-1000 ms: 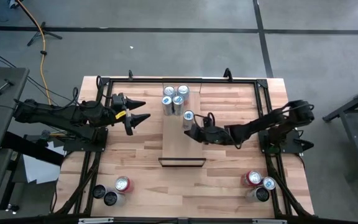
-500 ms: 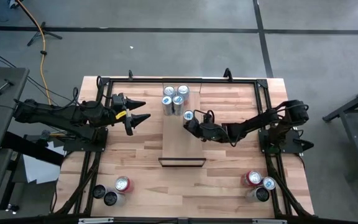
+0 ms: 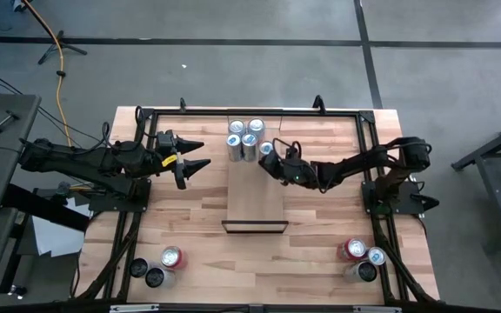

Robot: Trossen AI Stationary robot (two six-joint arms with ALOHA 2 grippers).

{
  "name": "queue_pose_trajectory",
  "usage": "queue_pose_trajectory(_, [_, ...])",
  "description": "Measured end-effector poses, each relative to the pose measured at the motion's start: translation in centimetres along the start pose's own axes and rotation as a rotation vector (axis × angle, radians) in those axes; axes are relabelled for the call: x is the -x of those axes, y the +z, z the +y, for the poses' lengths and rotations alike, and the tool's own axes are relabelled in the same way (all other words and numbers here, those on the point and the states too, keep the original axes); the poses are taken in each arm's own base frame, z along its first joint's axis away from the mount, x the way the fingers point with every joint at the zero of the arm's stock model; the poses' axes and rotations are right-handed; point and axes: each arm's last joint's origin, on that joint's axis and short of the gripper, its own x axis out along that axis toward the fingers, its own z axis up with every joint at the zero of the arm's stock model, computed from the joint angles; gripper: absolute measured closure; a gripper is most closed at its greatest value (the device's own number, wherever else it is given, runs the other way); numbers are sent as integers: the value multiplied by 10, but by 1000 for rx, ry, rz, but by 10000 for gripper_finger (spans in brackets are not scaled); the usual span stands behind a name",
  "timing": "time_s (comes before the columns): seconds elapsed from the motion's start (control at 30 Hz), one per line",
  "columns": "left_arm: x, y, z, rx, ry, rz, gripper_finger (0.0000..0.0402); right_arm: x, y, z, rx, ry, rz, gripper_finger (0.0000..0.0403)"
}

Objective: Place canned beverage on shelf
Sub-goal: Put the blue soda can on the shelf aligned with the other blue soda can

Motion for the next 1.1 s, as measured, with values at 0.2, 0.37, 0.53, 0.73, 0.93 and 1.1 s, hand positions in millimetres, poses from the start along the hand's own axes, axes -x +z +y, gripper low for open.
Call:
queue_pose_trajectory(0.2, [0, 0, 0, 0, 0, 0, 124, -6, 13, 4, 19, 26, -5, 403])
queue_pose_trajectory(0.37, [0, 0, 0, 0, 0, 0, 124, -7, 17, 6, 52, 41, 35, 403])
queue_pose_trajectory(0.53, [0, 0, 0, 0, 0, 0, 124, -5, 7, 6, 130, 49, 167, 403])
queue_pose_trajectory(0.73, [0, 0, 0, 6, 0, 0, 124, 8, -8, 11, 232, 77, 304, 403])
queue_pose_trajectory(0.93, [0, 0, 0, 10, 0, -1, 124, 42, -3, 12, 336, 95, 346, 403])
queue_pose_trajectory(1.1, [0, 0, 0, 10, 3, -2, 124, 87, 21, -8, 339, 121, 252, 403])
